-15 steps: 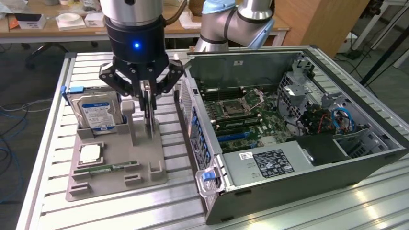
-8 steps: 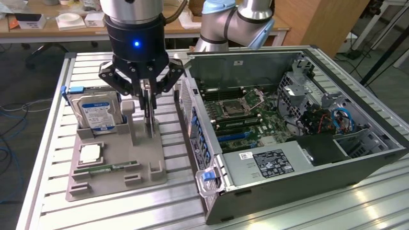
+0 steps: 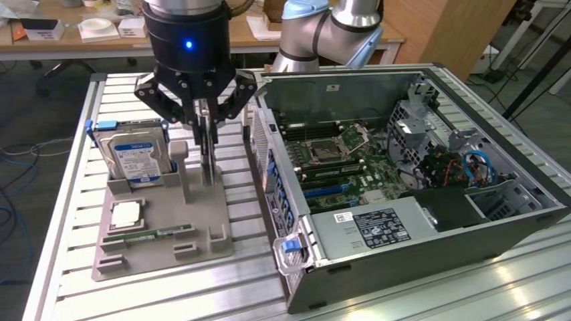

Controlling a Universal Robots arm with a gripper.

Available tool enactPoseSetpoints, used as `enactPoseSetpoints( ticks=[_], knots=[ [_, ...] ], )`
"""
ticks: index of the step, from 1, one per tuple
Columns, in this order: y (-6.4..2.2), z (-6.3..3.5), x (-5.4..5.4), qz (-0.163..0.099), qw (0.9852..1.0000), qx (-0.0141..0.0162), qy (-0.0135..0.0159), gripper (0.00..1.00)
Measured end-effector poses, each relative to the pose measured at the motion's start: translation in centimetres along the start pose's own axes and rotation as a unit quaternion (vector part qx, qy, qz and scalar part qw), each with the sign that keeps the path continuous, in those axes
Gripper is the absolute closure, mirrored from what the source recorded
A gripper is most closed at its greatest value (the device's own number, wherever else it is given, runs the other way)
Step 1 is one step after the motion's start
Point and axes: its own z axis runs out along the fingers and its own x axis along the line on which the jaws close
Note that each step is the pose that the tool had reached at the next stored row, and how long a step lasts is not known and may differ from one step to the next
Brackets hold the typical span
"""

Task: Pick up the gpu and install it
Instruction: 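Pick up the gpu and move the gpu toward the slot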

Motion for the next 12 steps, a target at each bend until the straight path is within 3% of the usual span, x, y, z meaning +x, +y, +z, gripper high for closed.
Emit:
enactPoseSetpoints(
  ticks=[12],
  knots=[
    [0.21,-4.15,-0.1,0.0,1.0,-0.0001,-0.0004,0.74]
  ],
)
